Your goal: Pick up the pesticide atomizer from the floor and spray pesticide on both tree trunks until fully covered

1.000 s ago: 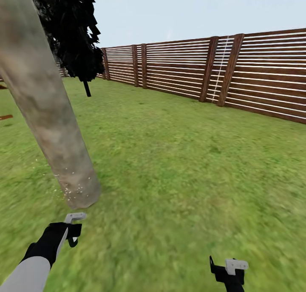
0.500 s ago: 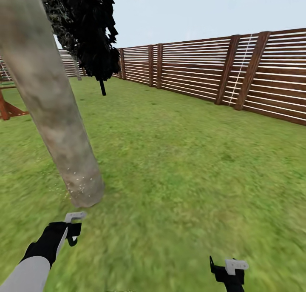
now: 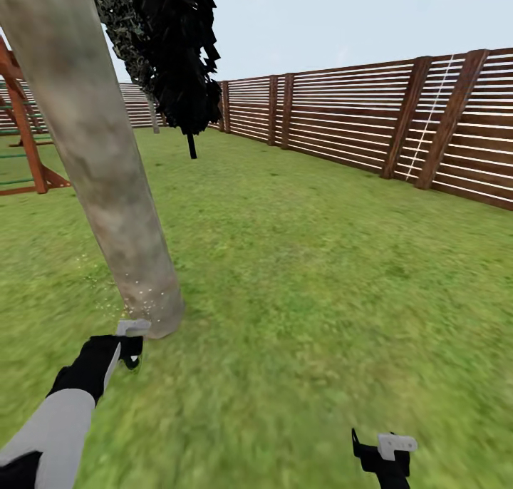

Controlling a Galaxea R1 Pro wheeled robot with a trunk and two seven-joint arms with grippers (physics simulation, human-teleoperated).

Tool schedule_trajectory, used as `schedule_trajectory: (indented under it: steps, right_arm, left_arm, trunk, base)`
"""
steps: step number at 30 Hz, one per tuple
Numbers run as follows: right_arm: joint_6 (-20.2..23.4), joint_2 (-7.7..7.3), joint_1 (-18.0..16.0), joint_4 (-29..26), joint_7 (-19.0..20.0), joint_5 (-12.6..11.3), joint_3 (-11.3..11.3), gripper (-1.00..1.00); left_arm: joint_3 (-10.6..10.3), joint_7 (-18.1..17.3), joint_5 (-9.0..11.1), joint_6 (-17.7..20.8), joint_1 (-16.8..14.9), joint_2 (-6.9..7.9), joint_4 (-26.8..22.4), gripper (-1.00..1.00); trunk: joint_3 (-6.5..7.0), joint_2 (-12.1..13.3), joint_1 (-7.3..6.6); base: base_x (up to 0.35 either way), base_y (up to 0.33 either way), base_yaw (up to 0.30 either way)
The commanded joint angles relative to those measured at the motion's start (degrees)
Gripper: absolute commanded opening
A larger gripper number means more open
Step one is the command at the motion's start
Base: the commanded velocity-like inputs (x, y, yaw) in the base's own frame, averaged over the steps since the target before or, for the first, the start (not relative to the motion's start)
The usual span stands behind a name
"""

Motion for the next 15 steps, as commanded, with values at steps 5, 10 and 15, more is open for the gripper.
schedule_trajectory:
  steps: [5,10,15]
  right_arm:
    - [0.00,0.07,0.04,0.00,0.00,0.00,0.00,1.00]
    - [0.00,0.04,0.01,0.00,0.00,0.00,0.00,1.00]
    - [0.00,0.06,0.02,0.00,0.00,0.00,0.00,1.00]
  left_arm:
    - [-0.11,-1.96,-0.13,0.17,-2.65,4.71,0.38,-1.00]
    - [-0.02,-8.56,-0.33,2.86,-5.16,6.41,-0.23,-1.00]
    - [-0.54,-8.87,-0.37,3.29,-5.26,10.06,-0.57,-1.00]
  trunk:
    - [-0.01,0.00,0.01]
    - [-0.01,0.00,0.01]
    - [-0.01,0.00,0.01]
  base:
    - [0.000,0.000,0.000]
    - [0.000,0.000,0.000]
    - [0.000,0.000,0.000]
